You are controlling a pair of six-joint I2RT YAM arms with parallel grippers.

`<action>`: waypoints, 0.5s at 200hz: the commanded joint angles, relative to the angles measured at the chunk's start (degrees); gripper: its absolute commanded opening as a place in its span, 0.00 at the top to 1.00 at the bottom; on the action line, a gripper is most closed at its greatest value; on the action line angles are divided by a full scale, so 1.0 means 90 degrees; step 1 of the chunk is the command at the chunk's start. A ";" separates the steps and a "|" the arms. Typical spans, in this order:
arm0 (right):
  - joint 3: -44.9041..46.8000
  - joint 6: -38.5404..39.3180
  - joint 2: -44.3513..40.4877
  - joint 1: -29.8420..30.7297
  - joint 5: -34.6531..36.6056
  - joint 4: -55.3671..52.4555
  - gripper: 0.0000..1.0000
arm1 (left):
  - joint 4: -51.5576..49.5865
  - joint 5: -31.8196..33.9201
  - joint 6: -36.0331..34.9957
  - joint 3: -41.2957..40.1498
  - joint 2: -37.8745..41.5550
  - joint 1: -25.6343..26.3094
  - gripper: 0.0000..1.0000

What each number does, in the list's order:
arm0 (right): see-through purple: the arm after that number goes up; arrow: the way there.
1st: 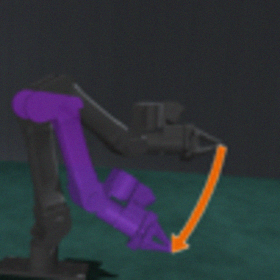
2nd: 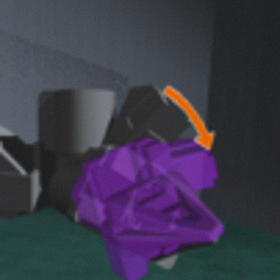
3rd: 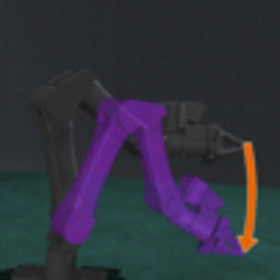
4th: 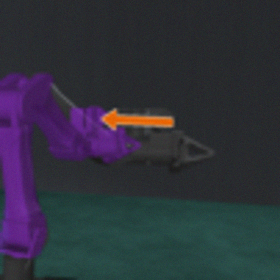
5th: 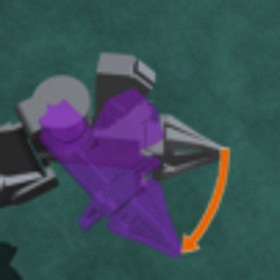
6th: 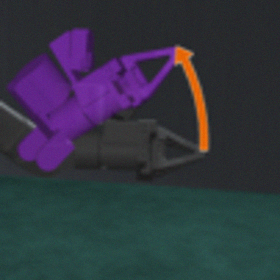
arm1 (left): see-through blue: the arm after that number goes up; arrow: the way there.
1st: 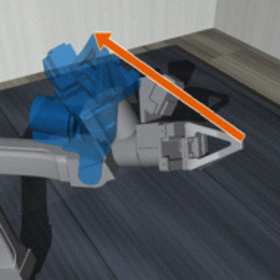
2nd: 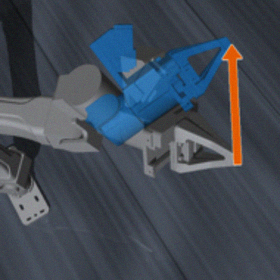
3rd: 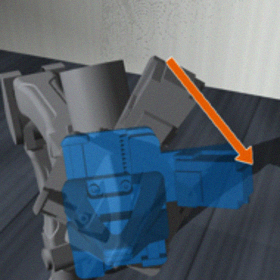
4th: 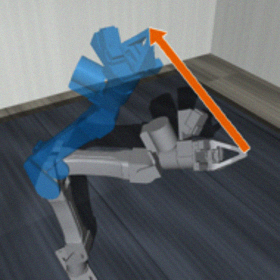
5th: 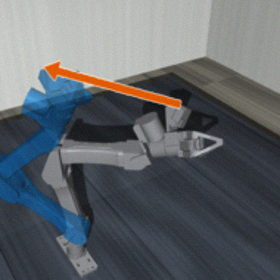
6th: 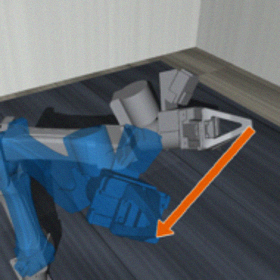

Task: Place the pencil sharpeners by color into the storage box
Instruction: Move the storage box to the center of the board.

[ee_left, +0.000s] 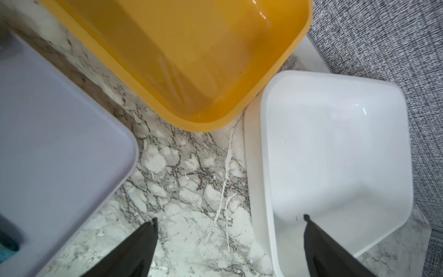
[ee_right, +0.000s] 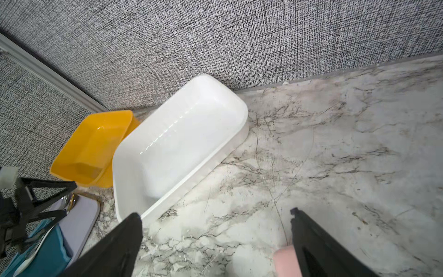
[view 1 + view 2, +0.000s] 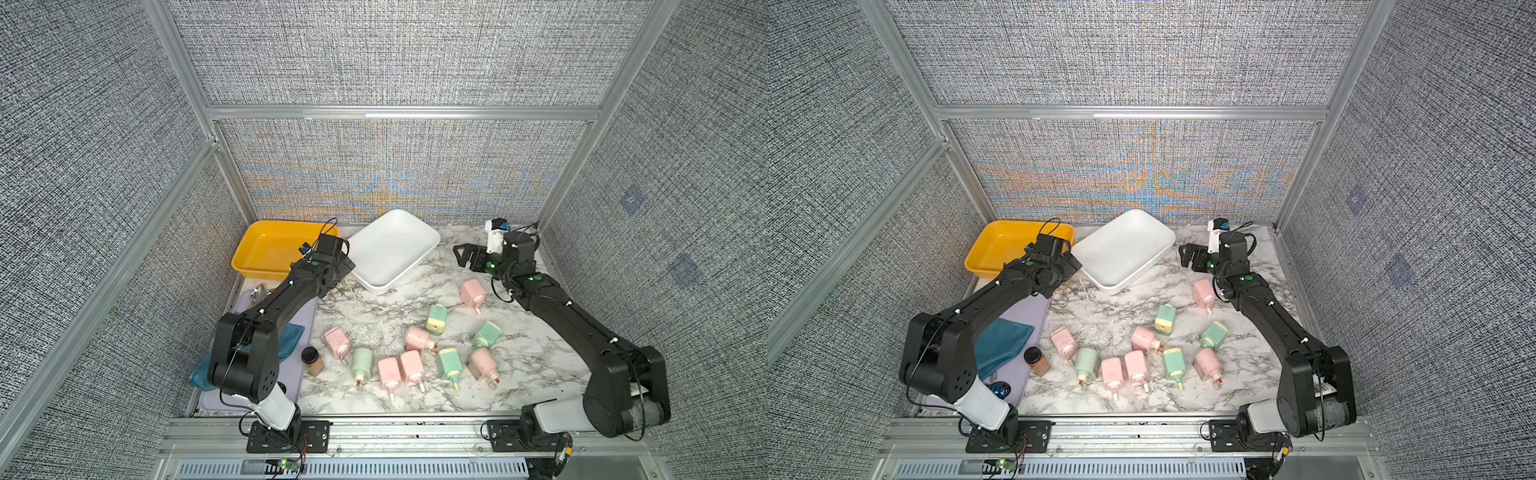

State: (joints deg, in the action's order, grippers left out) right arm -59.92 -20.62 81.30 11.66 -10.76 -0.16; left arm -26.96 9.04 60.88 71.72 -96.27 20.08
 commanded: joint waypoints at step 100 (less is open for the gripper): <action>0.0653 0.0248 -0.1215 0.0120 0.0814 -0.0647 0.01 | -0.1583 0.0451 0.0555 0.2368 -0.2318 0.0855 0.31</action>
State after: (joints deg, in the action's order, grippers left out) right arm -54.94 -19.55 72.62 12.71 -6.24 -4.19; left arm -37.87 11.25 64.40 91.55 -114.89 27.33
